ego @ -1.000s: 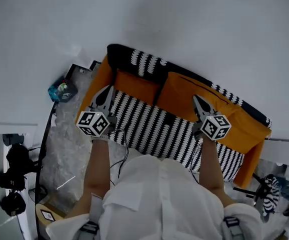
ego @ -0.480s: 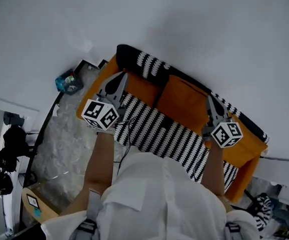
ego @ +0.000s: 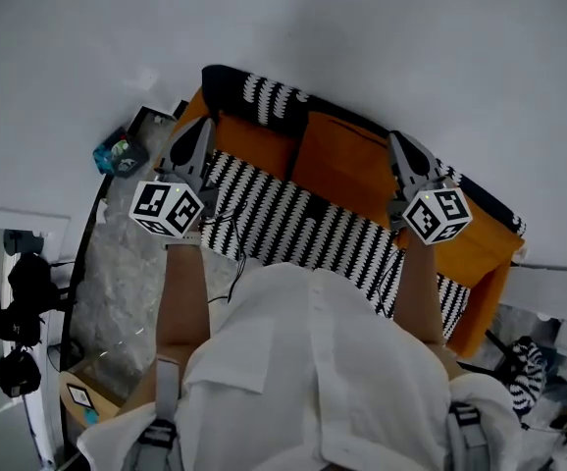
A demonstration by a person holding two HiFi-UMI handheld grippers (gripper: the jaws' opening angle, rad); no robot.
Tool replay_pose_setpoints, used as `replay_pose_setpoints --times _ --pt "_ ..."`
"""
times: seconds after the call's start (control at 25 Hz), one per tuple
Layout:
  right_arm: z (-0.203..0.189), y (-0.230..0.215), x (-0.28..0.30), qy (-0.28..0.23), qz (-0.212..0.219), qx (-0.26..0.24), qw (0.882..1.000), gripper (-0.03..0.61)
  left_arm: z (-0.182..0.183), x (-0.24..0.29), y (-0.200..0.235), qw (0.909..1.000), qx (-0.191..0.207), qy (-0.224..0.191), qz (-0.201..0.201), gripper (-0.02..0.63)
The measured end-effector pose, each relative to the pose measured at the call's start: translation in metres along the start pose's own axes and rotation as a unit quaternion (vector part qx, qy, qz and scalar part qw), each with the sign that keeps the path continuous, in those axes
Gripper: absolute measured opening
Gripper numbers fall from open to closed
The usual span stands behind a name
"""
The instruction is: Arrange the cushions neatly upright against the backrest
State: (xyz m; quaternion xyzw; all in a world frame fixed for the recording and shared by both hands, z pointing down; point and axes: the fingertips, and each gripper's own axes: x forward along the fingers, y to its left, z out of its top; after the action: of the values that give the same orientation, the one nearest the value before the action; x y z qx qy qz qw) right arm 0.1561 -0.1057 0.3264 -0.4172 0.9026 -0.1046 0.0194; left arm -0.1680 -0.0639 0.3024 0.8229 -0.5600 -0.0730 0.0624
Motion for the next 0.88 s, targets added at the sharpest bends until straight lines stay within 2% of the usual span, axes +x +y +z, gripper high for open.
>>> replay_pose_setpoints --times 0.28,0.52,0.68,0.88 --pt "-0.001 -0.005 -0.008 -0.009 -0.011 0.001 1.0 0.006 -0.004 0.009 -0.01 0.9998 0.006 0.003 -0.017 0.015" --pt "0.015 -0.008 -0.017 -0.032 -0.029 -0.014 0.999 0.006 0.012 0.013 -0.017 0.9994 0.016 -0.009 -0.028 0.015" --pt "0.016 -0.012 -0.03 -0.03 -0.043 -0.02 0.998 0.006 0.006 0.01 -0.024 0.9995 0.004 -0.006 -0.032 0.015" --pt "0.036 -0.007 -0.02 -0.045 -0.038 -0.044 0.997 0.005 0.021 0.014 -0.022 0.999 0.002 -0.022 -0.038 0.015"
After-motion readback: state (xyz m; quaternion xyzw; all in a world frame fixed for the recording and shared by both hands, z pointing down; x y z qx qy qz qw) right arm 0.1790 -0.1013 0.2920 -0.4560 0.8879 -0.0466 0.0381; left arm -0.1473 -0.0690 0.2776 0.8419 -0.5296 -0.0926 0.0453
